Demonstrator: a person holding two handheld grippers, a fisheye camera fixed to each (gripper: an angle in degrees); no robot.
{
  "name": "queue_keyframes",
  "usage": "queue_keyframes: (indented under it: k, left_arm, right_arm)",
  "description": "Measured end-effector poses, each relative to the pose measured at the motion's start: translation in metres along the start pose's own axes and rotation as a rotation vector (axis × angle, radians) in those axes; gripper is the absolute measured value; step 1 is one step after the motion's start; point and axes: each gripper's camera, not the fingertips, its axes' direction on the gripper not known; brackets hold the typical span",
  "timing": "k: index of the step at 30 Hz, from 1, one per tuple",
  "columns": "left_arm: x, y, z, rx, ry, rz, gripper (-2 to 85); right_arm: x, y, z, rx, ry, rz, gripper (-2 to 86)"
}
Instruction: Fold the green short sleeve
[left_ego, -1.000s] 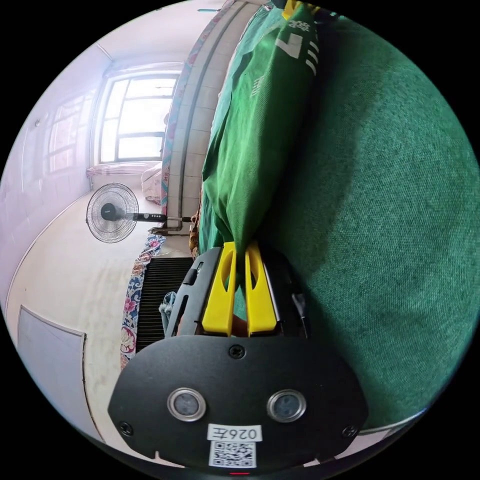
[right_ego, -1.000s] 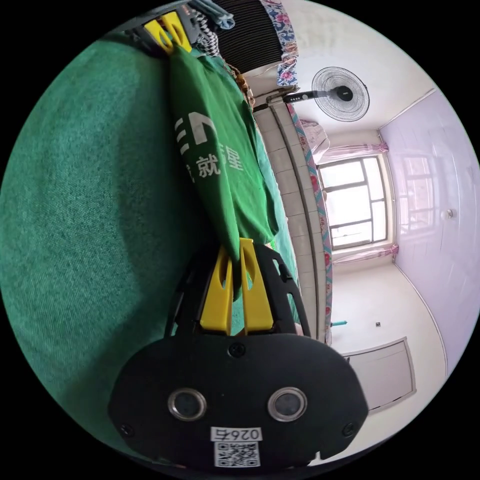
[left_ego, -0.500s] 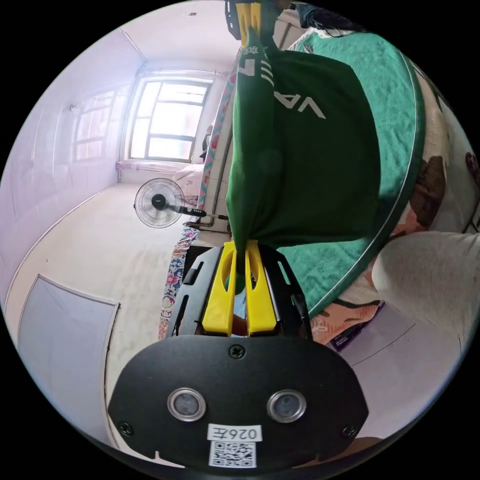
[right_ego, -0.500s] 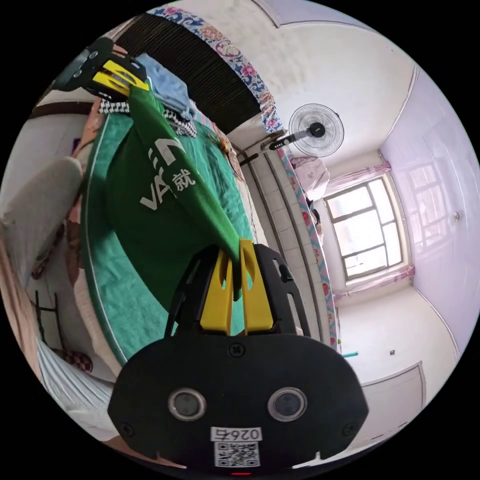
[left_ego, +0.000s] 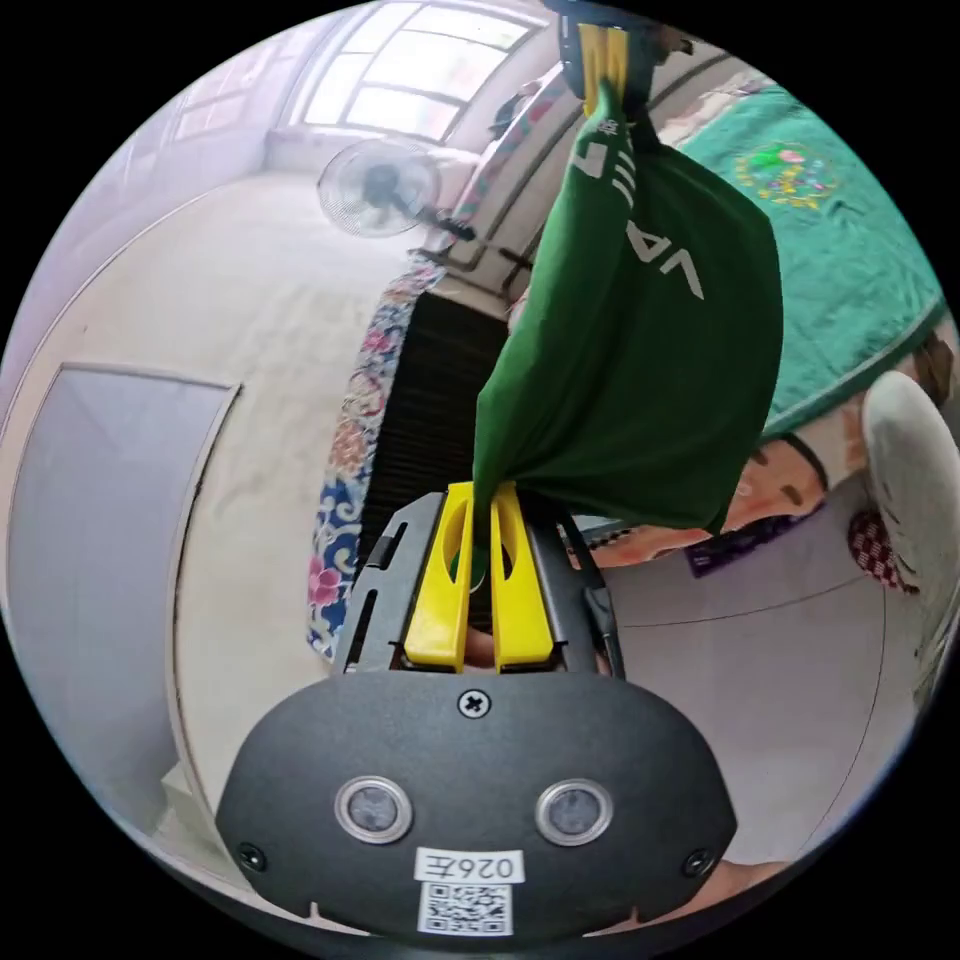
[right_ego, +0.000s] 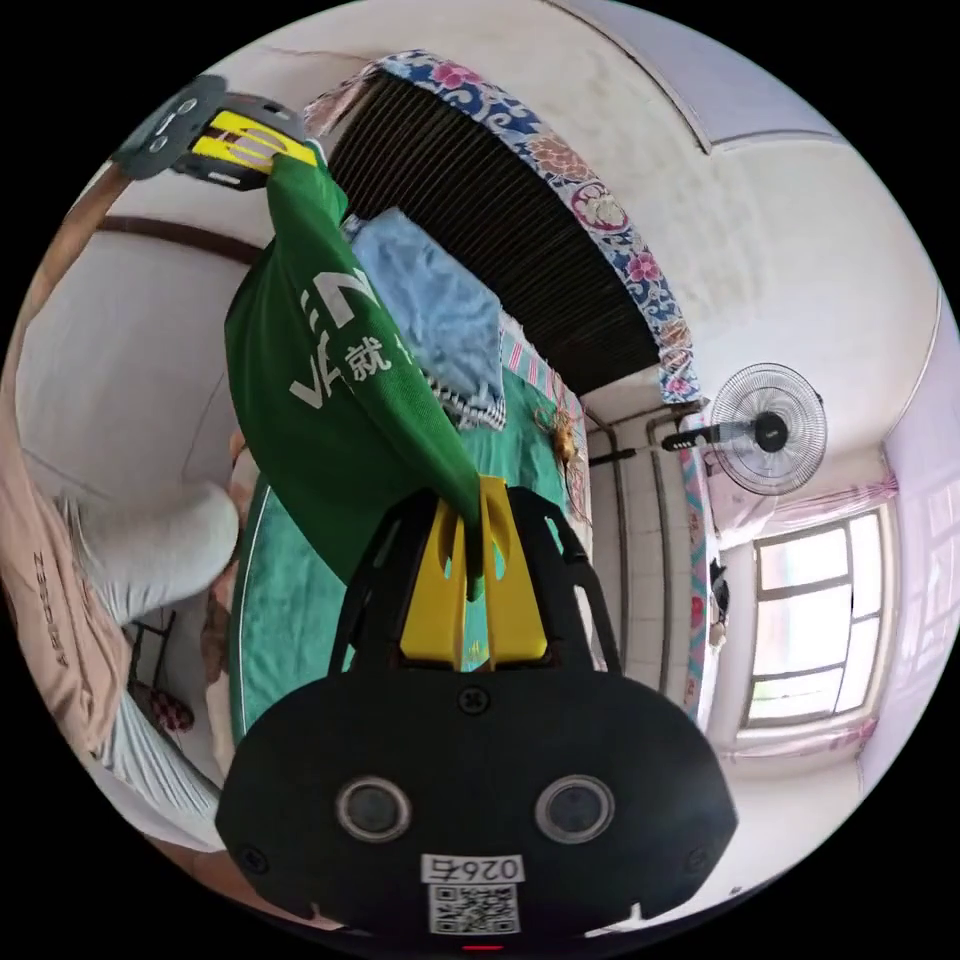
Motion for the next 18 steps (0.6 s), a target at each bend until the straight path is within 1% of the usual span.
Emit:
queue_keyframes:
  k: [2,3,5,7,8,9,12,14,15,16,17,18]
  left_arm:
    - [-0.059,-0.004,0.024,-0.103,-0.170,-0.101,0.7]
    - [-0.071,-0.004,0.027,-0.123,-0.211,-0.123,0.7]
    - [-0.093,-0.003,0.033,-0.149,-0.332,-0.145,0.8]
    - [-0.085,-0.004,0.040,-0.157,-0.330,-0.141,0.8]
    - [-0.067,-0.005,0.048,-0.164,-0.303,-0.116,0.8]
    - [-0.056,-0.006,0.053,-0.168,-0.288,-0.095,0.8]
    - [0.014,-0.011,0.085,-0.201,-0.149,-0.017,0.8]
    - [0.075,-0.017,0.105,-0.240,-0.026,0.072,0.8]
    - [0.088,-0.018,0.107,-0.250,-0.013,0.095,0.8]
    - [0.108,-0.020,0.107,-0.266,-0.043,0.129,0.8]
    - [0.119,-0.022,0.101,-0.276,-0.120,0.146,0.8]
    - [0.121,-0.023,0.097,-0.275,-0.150,0.141,0.9]
  right_arm:
    - [0.053,-0.067,0.018,0.106,-0.018,0.083,-1.4]
    - [0.065,-0.082,0.018,0.155,0.002,0.111,-1.4]
    - [0.093,-0.128,0.018,0.368,0.154,0.173,-1.4]
    - [0.099,-0.151,0.033,0.476,0.271,0.195,-1.4]
    - [0.097,-0.164,0.051,0.504,0.324,0.184,-1.4]
    - [0.094,-0.170,0.063,0.508,0.339,0.176,-1.4]
    - [0.070,-0.179,0.136,0.481,0.338,0.095,-1.4]
    - [0.046,-0.167,0.192,0.438,0.255,0.067,-1.4]
    - [0.041,-0.162,0.203,0.431,0.234,0.065,-1.4]
    - [0.031,-0.151,0.222,0.429,0.191,0.058,-1.4]
    - [0.024,-0.142,0.234,0.409,0.144,0.050,-1.4]
    - [0.020,-0.137,0.238,0.409,0.142,0.054,-1.4]
